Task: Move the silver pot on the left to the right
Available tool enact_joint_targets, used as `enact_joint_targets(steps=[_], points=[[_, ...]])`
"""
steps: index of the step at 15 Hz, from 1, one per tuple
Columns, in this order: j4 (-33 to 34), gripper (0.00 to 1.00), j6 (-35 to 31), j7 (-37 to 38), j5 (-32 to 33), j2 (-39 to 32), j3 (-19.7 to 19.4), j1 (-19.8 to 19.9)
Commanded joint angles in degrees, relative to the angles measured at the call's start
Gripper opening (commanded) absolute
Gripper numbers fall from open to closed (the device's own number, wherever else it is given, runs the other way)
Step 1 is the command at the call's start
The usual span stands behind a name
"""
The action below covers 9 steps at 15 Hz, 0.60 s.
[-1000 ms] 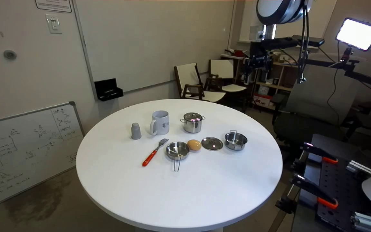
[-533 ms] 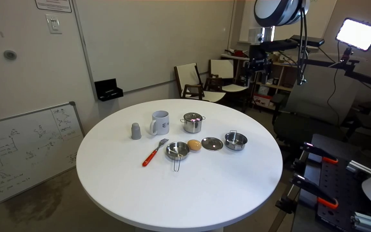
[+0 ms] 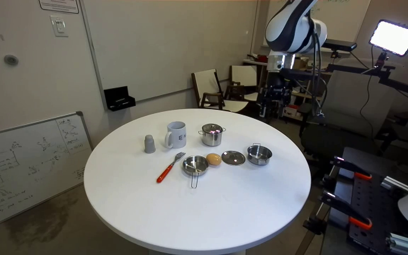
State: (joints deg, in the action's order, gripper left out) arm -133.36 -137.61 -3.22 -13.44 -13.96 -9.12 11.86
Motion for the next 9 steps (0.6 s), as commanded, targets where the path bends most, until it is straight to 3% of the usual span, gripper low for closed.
enact_joint_targets(steps=[1,9], points=[[2.2,1.00,-3.5,-7.6,-7.8,-7.5,2.9,2.7],[3.3,1.00,-7.0,-4.4,-2.8,-14.3,2.8,1.8]])
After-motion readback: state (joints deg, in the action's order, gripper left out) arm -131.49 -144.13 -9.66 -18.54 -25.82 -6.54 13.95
